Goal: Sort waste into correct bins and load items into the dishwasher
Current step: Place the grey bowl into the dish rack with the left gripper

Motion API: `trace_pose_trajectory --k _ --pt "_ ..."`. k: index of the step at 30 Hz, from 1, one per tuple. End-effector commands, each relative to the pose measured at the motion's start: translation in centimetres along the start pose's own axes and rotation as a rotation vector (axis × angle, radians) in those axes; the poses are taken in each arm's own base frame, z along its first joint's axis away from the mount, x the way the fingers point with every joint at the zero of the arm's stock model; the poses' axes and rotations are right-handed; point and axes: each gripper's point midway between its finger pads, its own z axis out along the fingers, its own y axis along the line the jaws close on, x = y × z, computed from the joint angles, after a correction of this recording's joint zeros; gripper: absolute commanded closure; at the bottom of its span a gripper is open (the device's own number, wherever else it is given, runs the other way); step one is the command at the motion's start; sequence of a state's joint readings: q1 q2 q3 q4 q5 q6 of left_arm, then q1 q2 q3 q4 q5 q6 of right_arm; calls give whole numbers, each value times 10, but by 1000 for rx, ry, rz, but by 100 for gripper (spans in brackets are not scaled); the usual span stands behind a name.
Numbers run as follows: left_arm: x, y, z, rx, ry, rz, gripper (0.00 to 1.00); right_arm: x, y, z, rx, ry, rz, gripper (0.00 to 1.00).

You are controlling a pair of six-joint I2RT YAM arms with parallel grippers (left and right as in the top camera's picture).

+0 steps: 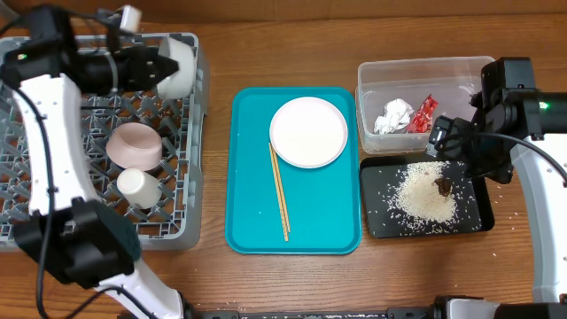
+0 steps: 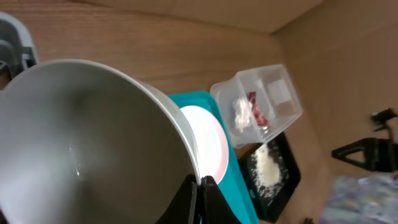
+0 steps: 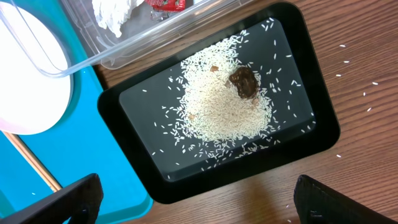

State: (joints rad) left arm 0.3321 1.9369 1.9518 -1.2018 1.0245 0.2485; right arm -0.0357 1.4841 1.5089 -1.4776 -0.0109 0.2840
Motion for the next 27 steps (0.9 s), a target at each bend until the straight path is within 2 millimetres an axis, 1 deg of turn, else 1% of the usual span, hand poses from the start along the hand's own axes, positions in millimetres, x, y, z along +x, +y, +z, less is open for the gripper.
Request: trace_pose_trajectory --k 1,3,6,11,14,18,19,20,21,22,24,26,27 --pt "-8 9 -6 175 -70 -8 96 -4 0 -4 3 -21 0 0" --pt "-9 23 -8 216 -93 -44 96 -3 0 -4 3 -20 0 0" --pt "-7 50 -10 258 -121 -120 96 -3 0 -4 4 -18 0 0" --pt "4 97 -12 259 -139 -231 96 -3 0 -4 4 -17 0 0" --pt "10 118 -18 247 -154 -279 96 -3 0 -4 4 -18 0 0" --pt "18 140 -33 190 -167 -318 95 -4 0 -4 2 -22 0 0" --pt "20 145 -37 169 -168 -326 80 -4 0 -4 2 -22 0 0" --pt "22 149 -42 160 -175 -337 69 -4 0 -4 2 -22 0 0" --pt "23 152 -48 157 -184 -351 61 -4 0 -4 2 -22 0 0" --pt "24 154 -55 156 -195 -371 49 -4 0 -4 2 -22 0 0" --pt "27 157 -67 158 -217 -406 33 -4 0 -4 3 -21 0 0" --pt "29 158 -81 165 -243 -440 16 -4 0 -4 3 -21 0 0" --pt "29 156 -87 170 -257 -453 6 -3 0 -4 3 -20 0 0"
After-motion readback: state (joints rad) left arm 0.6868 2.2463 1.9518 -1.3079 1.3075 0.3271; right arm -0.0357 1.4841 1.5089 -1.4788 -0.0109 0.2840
